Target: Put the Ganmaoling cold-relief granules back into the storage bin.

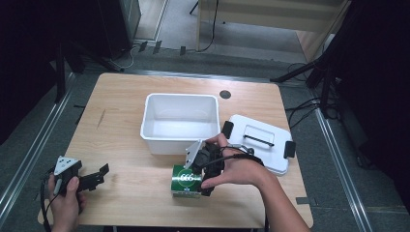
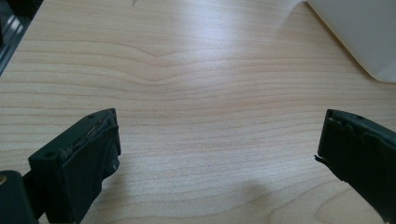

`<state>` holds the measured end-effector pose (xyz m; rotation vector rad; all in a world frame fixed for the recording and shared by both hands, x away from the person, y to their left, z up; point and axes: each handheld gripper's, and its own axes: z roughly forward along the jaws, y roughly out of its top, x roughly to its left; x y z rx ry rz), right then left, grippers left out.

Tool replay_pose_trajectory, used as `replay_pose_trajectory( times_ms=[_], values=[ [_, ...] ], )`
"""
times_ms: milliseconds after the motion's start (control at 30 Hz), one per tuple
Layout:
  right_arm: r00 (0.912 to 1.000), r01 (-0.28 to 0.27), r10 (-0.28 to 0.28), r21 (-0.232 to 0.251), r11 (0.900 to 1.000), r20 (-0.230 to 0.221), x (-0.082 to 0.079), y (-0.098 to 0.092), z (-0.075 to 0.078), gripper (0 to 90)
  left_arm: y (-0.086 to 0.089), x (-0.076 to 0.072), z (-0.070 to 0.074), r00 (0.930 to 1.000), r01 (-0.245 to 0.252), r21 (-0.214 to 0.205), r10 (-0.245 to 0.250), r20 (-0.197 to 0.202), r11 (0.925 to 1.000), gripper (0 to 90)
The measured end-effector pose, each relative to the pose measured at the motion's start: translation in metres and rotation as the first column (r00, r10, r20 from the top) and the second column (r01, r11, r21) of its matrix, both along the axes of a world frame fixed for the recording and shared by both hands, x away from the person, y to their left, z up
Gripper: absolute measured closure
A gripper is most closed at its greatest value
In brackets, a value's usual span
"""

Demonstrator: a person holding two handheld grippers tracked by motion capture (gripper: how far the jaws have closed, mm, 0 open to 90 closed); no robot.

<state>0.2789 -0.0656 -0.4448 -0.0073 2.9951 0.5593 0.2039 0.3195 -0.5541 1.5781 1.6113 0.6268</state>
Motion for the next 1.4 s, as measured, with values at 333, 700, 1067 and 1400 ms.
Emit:
replay_pose_trajectory(
  times_ms=[333, 700, 1067, 1400],
  values=[
    [0.9996, -0.022, 0.022, -0.017, 0.9996, -0.019, -0.004, 0.010, -0.005, 0.0, 0.000, 0.000, 0.000, 1.0000, 0.001, -0.001, -0.001, -0.001, 1.0000, 0.0],
    [0.9983, -0.046, 0.045, -0.052, 0.9975, -0.037, -0.006, 0.020, -0.018, 0.0, 0.000, 0.000, 0.000, 1.0000, 0.003, -0.001, -0.003, 0.002, 1.0000, 0.0],
    [0.9976, -0.060, 0.057, -0.080, 0.9950, -0.038, -0.006, 0.024, -0.027, 5.6, 0.000, 0.000, 0.000, 1.0000, 0.002, 0.000, -0.002, 0.003, 1.0000, 0.0],
    [0.9974, -0.065, 0.062, -0.096, 0.9932, -0.037, -0.004, 0.027, -0.034, 7.3, 0.000, 0.000, 0.000, 1.0000, 0.001, 0.000, -0.001, 0.004, 1.0000, 0.0]
  ],
)
